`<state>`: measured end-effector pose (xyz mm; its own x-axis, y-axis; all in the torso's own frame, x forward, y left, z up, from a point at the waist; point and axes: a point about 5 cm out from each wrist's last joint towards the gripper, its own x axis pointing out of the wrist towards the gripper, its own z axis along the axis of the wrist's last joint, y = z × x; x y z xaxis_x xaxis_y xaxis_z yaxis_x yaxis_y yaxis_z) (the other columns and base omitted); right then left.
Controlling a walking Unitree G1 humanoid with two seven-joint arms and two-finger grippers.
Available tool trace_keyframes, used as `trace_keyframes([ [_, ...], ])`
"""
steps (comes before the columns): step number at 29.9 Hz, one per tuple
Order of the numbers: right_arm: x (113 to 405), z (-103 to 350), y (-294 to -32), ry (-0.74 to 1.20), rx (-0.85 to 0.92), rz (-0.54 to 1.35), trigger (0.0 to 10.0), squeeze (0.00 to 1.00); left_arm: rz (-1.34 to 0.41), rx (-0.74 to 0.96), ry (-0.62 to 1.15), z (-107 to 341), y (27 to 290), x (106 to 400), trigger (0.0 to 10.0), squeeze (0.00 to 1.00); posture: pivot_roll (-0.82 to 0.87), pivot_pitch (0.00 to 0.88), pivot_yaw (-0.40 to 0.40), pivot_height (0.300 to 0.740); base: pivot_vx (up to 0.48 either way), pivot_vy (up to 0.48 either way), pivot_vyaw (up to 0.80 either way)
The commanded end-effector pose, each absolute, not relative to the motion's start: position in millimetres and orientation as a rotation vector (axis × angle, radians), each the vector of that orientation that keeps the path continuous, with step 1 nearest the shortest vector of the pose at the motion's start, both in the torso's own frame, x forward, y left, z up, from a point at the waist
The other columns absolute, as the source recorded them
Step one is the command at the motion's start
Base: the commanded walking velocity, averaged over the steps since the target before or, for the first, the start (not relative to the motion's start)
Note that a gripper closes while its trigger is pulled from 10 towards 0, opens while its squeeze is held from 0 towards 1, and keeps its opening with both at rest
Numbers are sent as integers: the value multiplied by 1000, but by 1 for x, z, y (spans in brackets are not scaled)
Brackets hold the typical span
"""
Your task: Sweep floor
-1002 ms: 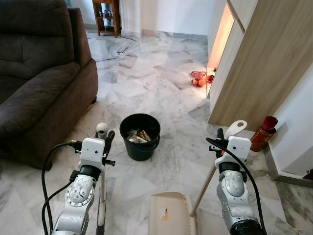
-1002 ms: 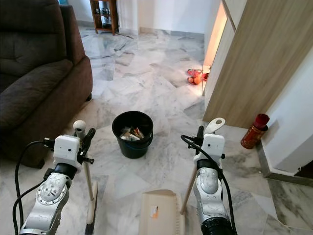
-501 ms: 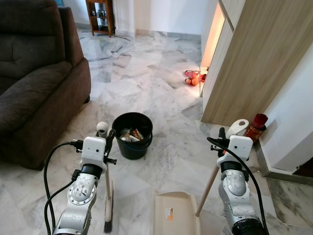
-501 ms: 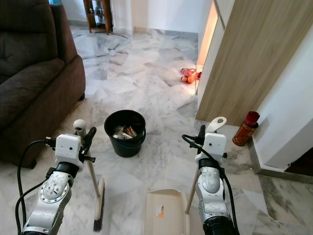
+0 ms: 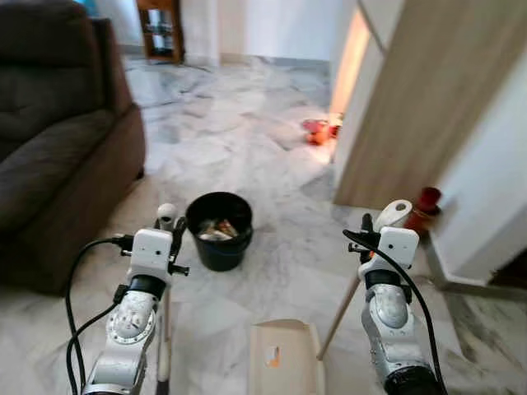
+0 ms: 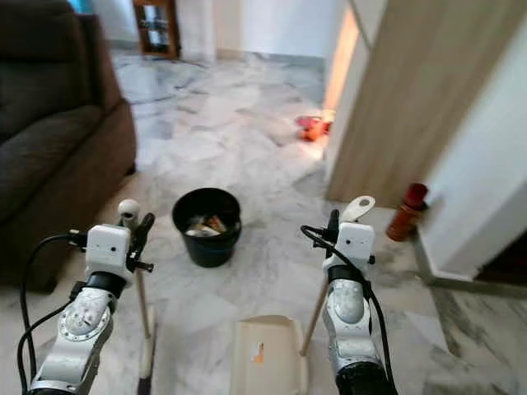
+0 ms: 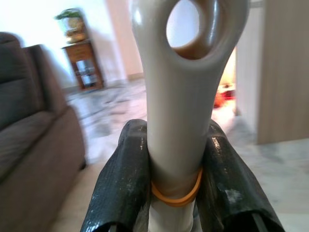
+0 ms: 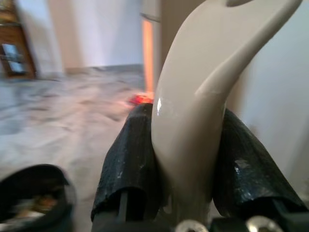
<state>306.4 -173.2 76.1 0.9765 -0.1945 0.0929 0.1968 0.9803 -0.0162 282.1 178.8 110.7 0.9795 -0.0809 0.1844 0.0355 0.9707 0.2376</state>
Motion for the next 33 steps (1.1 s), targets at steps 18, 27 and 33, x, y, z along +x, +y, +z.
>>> trace_keyframes([
  [18, 311, 86, -176, -137, -35, -201, 10000, 0, -60, 243, -250, 119, 175, 285, 10000, 0, 144, 23, -59, 740, 0, -151, -222],
  [27, 311, 86, -176, -138, -36, -200, 10000, 0, -64, 251, -252, 119, 175, 285, 10000, 0, 142, 20, -61, 740, 0, -58, -267],
  [33, 311, 86, -176, -140, -38, -200, 10000, 0, -61, 237, -258, 119, 174, 285, 10000, 0, 141, 19, -62, 740, 0, -127, -400],
])
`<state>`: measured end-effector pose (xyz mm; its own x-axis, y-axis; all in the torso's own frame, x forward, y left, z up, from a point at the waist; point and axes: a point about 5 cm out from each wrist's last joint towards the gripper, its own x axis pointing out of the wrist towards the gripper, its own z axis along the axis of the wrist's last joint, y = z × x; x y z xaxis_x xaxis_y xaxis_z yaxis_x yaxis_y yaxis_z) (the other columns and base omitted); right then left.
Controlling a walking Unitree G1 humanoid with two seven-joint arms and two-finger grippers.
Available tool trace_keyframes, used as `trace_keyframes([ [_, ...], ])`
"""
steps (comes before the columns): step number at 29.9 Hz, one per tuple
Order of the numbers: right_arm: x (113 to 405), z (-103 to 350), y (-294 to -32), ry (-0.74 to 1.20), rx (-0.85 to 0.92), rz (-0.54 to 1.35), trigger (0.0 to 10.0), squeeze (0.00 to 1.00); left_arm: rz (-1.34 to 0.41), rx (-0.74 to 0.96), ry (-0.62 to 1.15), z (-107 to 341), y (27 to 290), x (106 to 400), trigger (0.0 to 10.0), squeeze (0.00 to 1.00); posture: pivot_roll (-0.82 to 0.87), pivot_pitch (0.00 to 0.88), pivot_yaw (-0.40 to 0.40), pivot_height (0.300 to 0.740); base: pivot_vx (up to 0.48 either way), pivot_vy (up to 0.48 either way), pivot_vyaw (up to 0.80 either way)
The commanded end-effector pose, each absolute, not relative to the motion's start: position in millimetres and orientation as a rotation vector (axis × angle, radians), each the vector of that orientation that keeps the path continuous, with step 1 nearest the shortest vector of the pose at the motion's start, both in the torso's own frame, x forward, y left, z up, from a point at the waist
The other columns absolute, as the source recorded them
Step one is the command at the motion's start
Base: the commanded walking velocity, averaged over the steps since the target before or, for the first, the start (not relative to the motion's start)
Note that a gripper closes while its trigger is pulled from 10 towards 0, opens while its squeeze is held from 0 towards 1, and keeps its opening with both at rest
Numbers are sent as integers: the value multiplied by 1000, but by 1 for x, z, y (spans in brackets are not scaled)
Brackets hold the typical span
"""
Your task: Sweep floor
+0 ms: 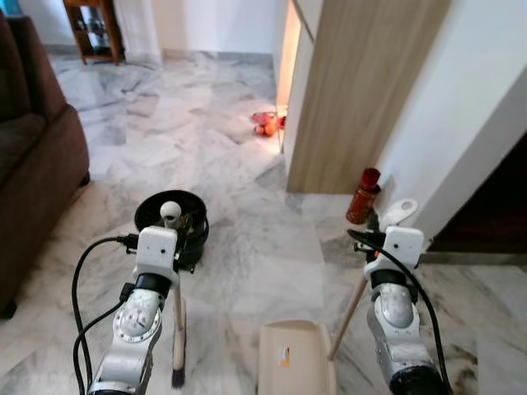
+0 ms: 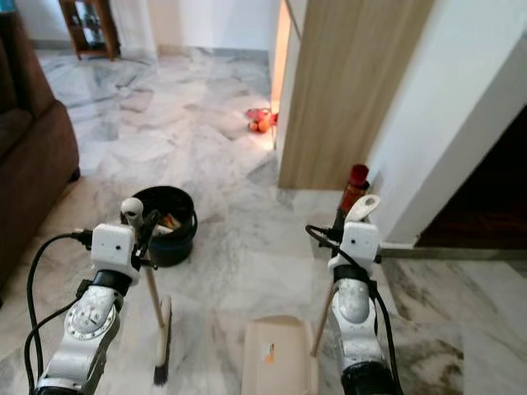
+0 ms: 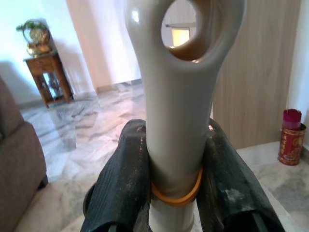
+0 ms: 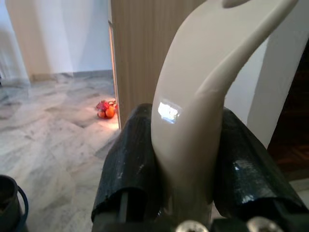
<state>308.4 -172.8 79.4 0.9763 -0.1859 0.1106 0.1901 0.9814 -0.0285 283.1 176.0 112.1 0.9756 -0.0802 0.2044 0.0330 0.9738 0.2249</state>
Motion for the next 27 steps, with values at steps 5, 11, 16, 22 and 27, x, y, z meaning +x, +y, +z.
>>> trace_keyframes([
  [5, 311, 86, -177, -140, -40, -200, 10000, 0, -63, 251, -259, 120, 174, 285, 10000, 0, 140, 18, -62, 740, 0, 0, -800],
  [11, 311, 86, -177, -140, -42, -197, 10000, 0, -56, 234, -260, 119, 174, 285, 10000, 0, 139, 15, -63, 740, 0, -294, -533],
  [16, 311, 86, -177, -141, -43, -196, 10000, 0, -59, 234, -263, 119, 174, 285, 10000, 0, 138, 15, -64, 740, 0, 0, 0],
  [22, 311, 86, -177, -142, -46, -198, 10000, 0, -57, 222, -263, 119, 173, 285, 10000, 0, 137, 20, -66, 740, 0, 0, 0],
  [27, 311, 87, -176, -147, -61, -195, 10000, 0, -52, 223, -262, 119, 174, 286, 10000, 0, 136, 22, -67, 740, 0, 0, -640],
])
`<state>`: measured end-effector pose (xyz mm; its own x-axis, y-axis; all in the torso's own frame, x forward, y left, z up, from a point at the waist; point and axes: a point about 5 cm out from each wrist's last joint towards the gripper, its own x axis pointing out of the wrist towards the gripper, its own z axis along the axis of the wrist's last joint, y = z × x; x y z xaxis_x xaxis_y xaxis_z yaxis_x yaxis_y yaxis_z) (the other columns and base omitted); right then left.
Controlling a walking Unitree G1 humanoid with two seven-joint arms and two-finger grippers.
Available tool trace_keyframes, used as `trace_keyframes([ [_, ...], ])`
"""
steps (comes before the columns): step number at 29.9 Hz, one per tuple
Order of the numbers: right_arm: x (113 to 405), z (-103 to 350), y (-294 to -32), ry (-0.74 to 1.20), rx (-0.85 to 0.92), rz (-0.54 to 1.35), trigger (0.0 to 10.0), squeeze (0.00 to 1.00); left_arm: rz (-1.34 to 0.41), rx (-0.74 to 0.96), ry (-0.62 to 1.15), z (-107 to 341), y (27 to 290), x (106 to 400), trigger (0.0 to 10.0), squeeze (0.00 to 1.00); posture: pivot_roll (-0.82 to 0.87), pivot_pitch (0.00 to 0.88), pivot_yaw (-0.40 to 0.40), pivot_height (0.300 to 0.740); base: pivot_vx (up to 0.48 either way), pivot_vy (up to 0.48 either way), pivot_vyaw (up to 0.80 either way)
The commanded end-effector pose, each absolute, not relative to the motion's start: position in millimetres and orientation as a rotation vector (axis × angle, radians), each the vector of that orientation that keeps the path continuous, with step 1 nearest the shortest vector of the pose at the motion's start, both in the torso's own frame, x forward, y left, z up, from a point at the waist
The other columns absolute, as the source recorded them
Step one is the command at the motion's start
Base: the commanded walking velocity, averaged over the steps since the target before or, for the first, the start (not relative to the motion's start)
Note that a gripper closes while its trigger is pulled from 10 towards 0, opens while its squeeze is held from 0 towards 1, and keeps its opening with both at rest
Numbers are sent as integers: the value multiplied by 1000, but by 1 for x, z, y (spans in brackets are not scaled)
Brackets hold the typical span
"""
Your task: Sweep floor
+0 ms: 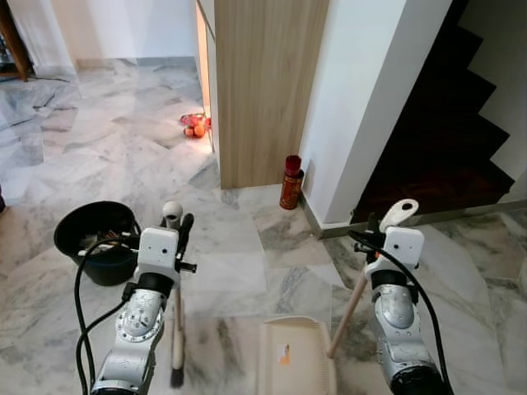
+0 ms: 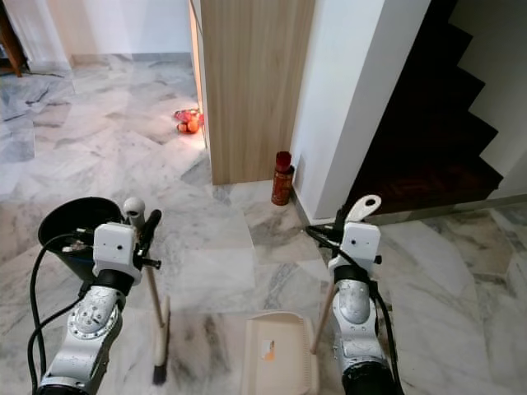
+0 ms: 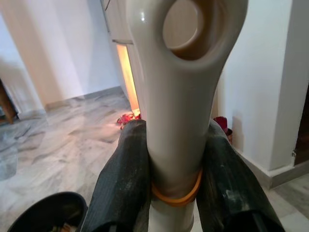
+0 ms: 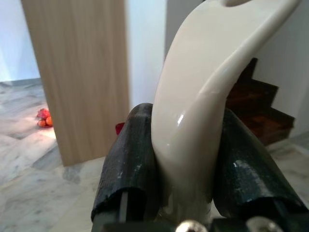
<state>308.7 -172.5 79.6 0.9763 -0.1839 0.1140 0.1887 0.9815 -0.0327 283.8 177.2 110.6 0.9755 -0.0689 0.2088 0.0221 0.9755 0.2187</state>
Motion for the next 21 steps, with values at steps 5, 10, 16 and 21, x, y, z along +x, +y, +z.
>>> trace_keyframes([
  [5, 312, 89, -175, -164, -60, -198, 10000, 0, -53, 221, -262, 119, 174, 287, 10000, 0, 132, 22, -65, 740, 0, 0, 0],
  [10, 312, 87, -178, -138, -29, -224, 10000, 0, -55, 220, -262, 119, 173, 287, 10000, 0, 130, 20, -62, 740, 0, 0, -625],
  [16, 313, 88, -176, -146, -67, -208, 10000, 0, -54, 220, -262, 119, 173, 288, 10000, 0, 131, 20, -64, 740, 0, 0, -782],
  [21, 313, 88, -175, -148, -71, -205, 10000, 0, -58, 239, -257, 118, 172, 289, 10000, 0, 132, 19, -65, 740, 0, 0, -788],
])
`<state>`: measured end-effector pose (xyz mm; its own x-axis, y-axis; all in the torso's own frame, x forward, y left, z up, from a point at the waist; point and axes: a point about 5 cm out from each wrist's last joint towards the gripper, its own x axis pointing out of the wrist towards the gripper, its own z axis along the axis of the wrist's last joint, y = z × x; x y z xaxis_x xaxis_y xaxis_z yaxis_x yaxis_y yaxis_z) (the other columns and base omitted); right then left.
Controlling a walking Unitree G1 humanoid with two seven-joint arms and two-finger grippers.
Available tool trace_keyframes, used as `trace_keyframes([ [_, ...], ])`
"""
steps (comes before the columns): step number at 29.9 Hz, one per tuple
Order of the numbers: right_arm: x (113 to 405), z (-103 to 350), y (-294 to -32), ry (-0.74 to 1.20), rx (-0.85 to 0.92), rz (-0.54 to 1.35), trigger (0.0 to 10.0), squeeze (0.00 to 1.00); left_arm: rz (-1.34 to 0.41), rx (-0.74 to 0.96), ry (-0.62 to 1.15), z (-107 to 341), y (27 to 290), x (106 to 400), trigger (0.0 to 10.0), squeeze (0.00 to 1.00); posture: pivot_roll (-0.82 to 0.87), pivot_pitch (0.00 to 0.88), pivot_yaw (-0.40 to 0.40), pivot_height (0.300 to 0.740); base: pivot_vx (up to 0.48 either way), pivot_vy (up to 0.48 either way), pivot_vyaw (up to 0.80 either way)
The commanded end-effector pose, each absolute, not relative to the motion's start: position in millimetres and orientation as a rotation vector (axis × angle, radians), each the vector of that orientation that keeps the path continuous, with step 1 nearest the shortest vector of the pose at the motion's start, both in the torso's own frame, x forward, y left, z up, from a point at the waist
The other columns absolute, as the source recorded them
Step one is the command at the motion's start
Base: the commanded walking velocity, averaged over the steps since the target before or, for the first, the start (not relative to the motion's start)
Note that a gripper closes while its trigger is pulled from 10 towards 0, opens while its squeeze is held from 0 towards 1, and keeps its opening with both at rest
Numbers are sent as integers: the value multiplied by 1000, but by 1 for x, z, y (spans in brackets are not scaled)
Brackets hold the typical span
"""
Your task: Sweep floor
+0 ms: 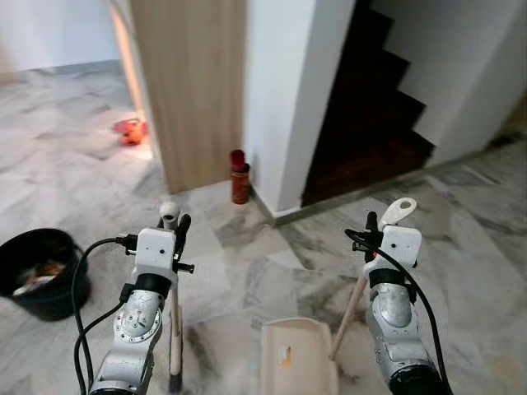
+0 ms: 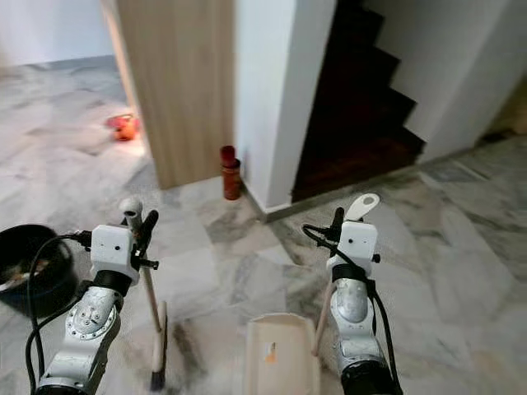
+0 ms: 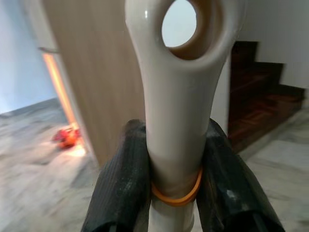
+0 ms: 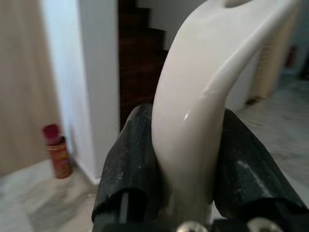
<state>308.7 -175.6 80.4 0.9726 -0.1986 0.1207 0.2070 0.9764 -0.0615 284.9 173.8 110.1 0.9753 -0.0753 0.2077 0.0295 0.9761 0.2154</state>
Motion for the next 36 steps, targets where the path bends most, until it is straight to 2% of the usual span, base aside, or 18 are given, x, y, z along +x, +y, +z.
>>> trace_keyframes([
  [1, 313, 88, -175, -148, -72, -203, 10000, 0, -59, 245, -259, 118, 172, 289, 10000, 0, 131, 19, -66, 740, 0, -330, -788],
  [8, 313, 88, -175, -149, -76, -203, 10000, 0, -56, 239, -264, 119, 172, 289, 10000, 0, 130, 18, -67, 740, 0, -153, -796],
  [15, 313, 89, -175, -151, -81, -206, 10000, 0, -53, 241, -264, 118, 172, 289, 10000, 0, 129, 17, -66, 740, 0, -381, -796],
  [36, 314, 89, -174, -154, -82, -214, 10000, 0, -57, 251, -269, 119, 173, 291, 10000, 0, 129, 14, -60, 740, 0, 0, -800],
])
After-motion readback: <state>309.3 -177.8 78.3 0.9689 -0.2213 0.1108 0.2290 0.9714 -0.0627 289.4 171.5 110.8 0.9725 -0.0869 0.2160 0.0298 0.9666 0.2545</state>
